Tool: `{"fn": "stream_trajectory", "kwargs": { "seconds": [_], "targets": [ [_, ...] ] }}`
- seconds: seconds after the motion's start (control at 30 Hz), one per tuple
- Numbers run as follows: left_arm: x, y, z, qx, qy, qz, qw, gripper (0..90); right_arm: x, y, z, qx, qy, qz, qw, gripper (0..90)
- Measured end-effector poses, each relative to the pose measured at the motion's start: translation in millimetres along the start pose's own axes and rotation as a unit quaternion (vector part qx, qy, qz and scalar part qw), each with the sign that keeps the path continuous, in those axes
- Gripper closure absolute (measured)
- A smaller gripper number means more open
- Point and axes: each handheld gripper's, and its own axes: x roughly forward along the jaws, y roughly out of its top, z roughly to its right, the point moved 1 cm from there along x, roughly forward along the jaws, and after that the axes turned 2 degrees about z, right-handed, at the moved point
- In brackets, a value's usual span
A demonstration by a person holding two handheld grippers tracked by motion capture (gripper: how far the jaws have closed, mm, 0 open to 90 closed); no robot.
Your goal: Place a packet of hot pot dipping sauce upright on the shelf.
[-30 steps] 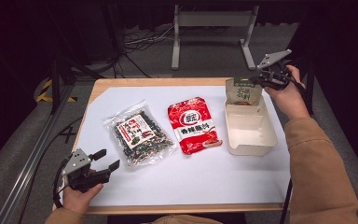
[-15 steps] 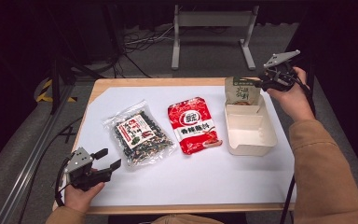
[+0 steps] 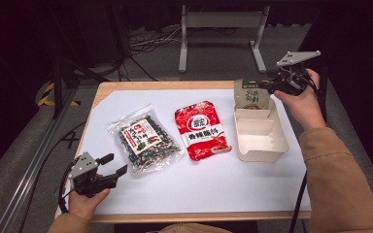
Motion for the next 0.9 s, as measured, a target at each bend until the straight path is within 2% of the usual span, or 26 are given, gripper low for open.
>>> {"fn": "stream_trajectory", "kwargs": {
  "seconds": [0.23,0.47,0.53,0.6,0.73,0.9],
  "targets": [
    [-0.5,0.6,-0.8,0.004,0.001,0.003,1.0000,33.3,-2.2,11.0,-11.6,0.024,0.021,0.030,0.9990,44.8],
    [-1.5,-0.3,-0.7,-0.001,0.001,0.003,1.0000,33.3,5.6,23.2,-32.2,0.041,0.058,0.049,0.9963,43.5],
    [-2.1,-0.4,-0.7,-0.003,0.002,0.004,1.0000,33.3,10.3,26.9,-38.7,0.051,0.077,0.053,0.9943,42.3],
    [-2.1,0.0,-1.0,0.000,0.002,0.006,1.0000,33.3,11.7,28.0,-40.6,0.052,0.081,0.053,0.9940,41.7],
    [-1.7,-0.3,0.3,0.000,0.001,0.002,1.0000,33.3,18.5,34.6,-51.8,0.057,0.106,0.057,0.9911,39.0],
    [-3.0,-0.3,-0.8,0.000,0.001,0.005,1.0000,33.3,26.0,38.3,-59.5,0.075,0.142,0.063,0.9850,36.7]
  ]
}}
